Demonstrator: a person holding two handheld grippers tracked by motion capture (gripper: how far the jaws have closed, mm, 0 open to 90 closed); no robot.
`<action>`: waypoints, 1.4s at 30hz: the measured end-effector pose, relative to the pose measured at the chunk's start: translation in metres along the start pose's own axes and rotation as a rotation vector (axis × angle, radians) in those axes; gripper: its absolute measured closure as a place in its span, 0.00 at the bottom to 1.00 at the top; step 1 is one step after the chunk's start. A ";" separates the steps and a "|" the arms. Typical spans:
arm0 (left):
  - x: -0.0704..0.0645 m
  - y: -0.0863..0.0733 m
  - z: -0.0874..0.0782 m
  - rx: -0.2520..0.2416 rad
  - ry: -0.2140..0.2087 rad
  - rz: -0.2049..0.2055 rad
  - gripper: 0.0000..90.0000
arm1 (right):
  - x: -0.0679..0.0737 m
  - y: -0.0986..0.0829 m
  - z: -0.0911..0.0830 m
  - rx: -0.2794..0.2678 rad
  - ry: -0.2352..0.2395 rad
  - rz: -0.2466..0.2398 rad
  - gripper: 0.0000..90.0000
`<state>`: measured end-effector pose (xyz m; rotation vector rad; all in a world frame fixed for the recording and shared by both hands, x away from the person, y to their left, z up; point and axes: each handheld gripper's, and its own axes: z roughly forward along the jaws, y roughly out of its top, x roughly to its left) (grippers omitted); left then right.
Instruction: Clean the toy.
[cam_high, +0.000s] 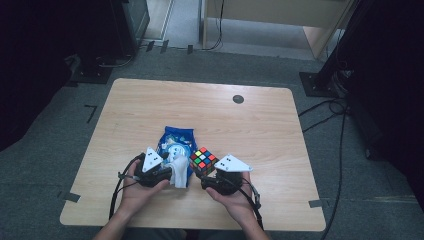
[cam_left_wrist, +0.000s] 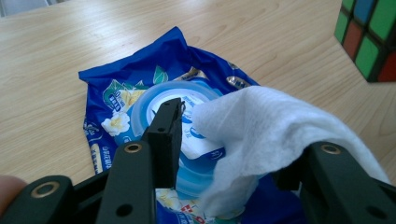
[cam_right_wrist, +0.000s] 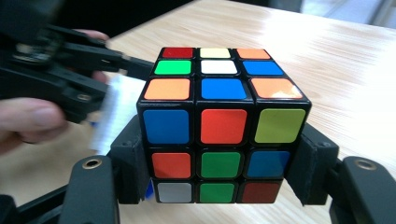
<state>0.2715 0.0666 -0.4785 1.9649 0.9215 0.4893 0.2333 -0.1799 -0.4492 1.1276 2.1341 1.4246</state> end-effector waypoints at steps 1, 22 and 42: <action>0.000 0.000 0.000 0.000 0.000 0.000 0.56 | 0.004 0.000 0.002 -0.011 0.016 -0.003 0.39; 0.013 0.006 -0.018 -0.032 -0.048 -0.031 0.47 | -0.003 -0.010 0.028 0.048 -0.103 0.039 0.39; 0.004 0.006 -0.031 -0.131 -0.063 0.198 0.30 | 0.001 0.017 0.004 -0.022 -0.001 0.065 0.39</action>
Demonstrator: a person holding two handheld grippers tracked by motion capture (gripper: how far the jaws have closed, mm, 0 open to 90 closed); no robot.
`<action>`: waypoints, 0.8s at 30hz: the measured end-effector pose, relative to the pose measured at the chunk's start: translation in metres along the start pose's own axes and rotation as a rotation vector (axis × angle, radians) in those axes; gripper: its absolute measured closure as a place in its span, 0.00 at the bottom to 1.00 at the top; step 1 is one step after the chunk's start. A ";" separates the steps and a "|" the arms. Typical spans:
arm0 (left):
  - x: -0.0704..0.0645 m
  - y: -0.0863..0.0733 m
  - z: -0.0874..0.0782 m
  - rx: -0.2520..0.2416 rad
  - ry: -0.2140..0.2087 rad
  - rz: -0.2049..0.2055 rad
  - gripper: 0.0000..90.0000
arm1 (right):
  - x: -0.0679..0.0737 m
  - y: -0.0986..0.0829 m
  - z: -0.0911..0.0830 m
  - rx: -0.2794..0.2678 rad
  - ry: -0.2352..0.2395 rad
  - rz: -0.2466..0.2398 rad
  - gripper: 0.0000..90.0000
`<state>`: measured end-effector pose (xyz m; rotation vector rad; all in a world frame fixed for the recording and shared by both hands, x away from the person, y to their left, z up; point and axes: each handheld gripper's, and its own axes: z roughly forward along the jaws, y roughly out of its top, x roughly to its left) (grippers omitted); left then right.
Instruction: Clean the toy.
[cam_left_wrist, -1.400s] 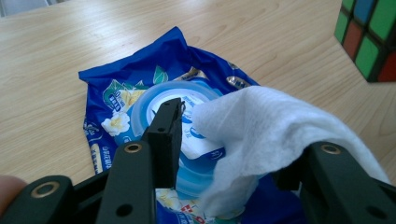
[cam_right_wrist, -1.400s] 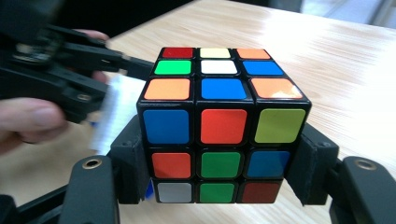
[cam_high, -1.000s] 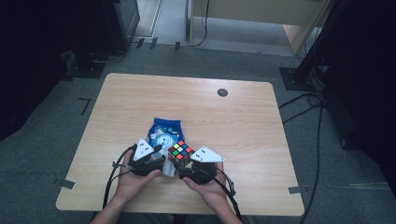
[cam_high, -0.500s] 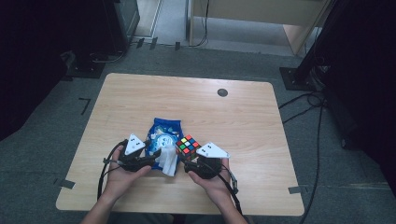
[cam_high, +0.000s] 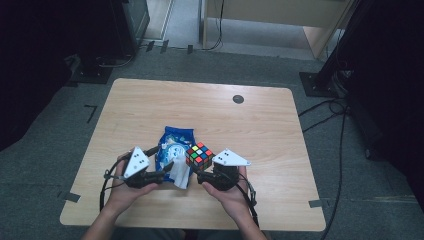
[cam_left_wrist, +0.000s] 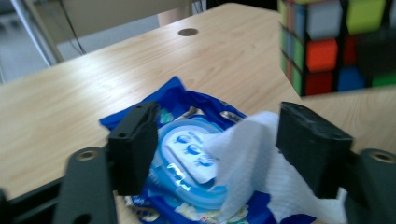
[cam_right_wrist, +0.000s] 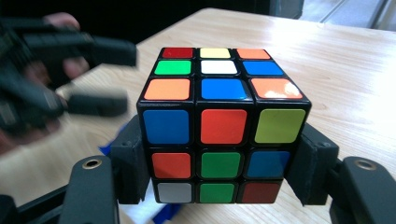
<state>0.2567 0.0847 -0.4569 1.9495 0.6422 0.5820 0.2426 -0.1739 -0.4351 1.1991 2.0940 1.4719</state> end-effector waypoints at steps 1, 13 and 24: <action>-0.005 0.000 0.003 0.003 -0.008 0.022 0.28 | 0.001 0.002 -0.002 -0.002 0.009 0.014 0.39; -0.035 0.007 0.010 -0.103 -0.025 0.174 0.25 | 0.015 0.011 -0.003 0.059 0.128 0.064 0.39; -0.046 0.004 0.013 -0.121 0.014 0.264 0.21 | 0.015 0.013 0.003 0.140 0.156 0.123 0.38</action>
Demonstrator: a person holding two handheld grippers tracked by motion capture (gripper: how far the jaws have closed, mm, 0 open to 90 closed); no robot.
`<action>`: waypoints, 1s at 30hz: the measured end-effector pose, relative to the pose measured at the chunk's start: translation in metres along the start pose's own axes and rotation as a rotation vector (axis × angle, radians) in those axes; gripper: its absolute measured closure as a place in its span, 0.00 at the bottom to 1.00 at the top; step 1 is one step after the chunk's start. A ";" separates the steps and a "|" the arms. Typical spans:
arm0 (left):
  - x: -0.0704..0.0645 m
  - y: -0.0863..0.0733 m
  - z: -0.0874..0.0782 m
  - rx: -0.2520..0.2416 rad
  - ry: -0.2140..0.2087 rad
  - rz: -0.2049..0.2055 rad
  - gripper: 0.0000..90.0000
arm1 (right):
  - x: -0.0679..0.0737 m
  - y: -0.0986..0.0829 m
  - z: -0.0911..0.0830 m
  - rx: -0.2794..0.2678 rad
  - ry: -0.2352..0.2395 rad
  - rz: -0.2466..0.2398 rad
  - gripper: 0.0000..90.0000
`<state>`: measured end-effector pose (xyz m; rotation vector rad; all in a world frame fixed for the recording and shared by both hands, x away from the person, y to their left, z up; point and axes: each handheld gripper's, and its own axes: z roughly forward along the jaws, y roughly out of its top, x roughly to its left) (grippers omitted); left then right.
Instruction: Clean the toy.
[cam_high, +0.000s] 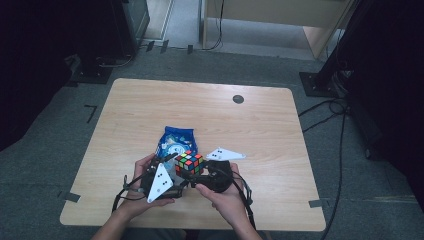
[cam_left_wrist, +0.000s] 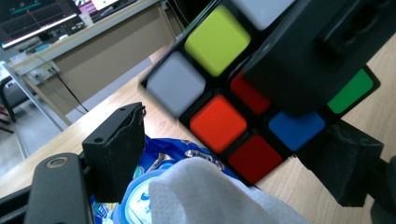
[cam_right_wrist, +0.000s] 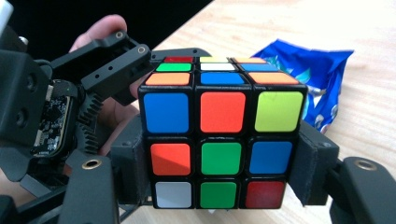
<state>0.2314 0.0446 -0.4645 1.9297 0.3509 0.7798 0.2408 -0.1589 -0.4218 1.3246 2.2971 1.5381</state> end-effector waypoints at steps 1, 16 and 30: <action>-0.001 0.000 0.001 0.001 0.000 0.011 0.21 | 0.000 0.000 0.001 0.005 0.000 0.001 0.38; -0.013 -0.006 0.008 0.037 -0.009 0.082 0.35 | -0.003 0.000 0.006 0.044 -0.033 0.027 0.38; 0.026 -0.019 0.000 0.049 0.029 -0.187 0.38 | -0.007 0.007 -0.018 -0.205 -0.013 0.032 0.38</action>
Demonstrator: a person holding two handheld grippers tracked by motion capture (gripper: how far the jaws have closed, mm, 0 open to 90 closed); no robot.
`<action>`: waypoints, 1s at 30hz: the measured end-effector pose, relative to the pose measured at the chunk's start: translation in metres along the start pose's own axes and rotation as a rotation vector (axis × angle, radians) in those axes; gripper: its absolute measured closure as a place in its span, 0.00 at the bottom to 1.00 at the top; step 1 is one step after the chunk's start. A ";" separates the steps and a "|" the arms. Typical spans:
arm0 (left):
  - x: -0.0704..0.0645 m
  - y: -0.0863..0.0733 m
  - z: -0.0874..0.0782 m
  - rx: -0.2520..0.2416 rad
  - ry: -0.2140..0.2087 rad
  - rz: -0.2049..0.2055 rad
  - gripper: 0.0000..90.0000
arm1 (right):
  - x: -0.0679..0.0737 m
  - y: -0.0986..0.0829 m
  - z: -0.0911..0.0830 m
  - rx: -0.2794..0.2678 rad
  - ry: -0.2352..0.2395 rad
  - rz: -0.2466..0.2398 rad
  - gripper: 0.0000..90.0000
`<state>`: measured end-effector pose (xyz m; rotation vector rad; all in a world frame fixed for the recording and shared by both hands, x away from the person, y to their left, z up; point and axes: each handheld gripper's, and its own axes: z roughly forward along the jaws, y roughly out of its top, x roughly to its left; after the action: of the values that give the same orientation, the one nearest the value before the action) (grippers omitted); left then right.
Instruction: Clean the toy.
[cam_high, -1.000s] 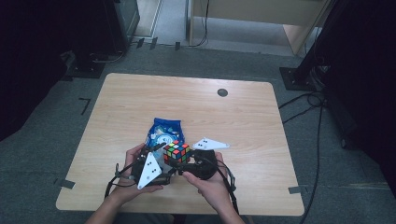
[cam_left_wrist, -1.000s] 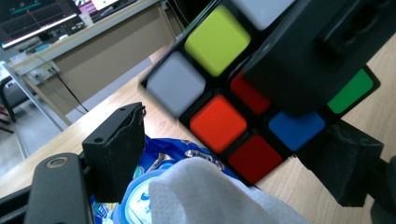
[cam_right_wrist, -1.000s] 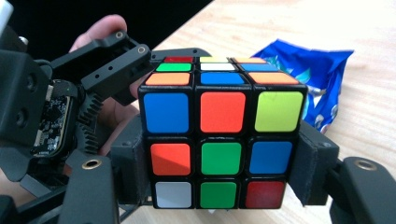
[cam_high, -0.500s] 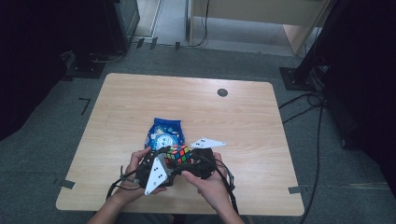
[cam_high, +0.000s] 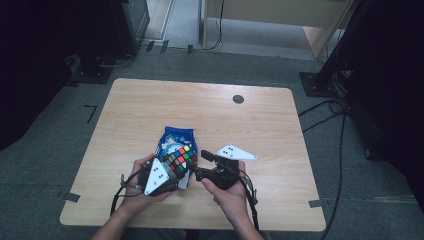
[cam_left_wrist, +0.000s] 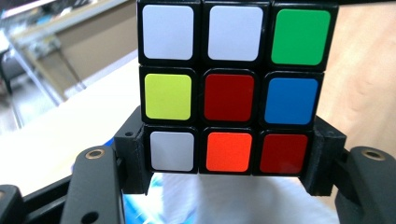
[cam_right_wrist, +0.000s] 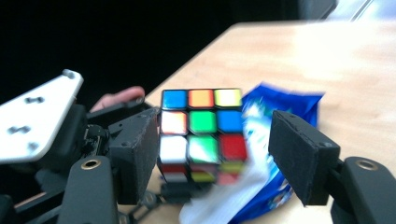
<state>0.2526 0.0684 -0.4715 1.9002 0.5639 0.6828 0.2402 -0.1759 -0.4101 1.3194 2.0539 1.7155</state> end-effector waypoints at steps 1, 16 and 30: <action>0.009 -0.002 -0.002 0.001 0.006 -0.037 0.38 | -0.001 0.000 -0.001 -0.013 -0.007 0.000 0.39; 0.050 -0.005 -0.024 -0.047 0.030 -0.207 0.38 | -0.011 -0.052 0.063 0.163 -0.041 -0.088 0.42; 0.036 -0.006 -0.015 -0.039 -0.095 -0.197 0.38 | -0.034 -0.056 0.052 0.102 -0.081 -0.087 0.99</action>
<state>0.2681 0.1036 -0.4647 1.8022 0.6623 0.4703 0.2636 -0.1593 -0.4885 1.2852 2.1447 1.5154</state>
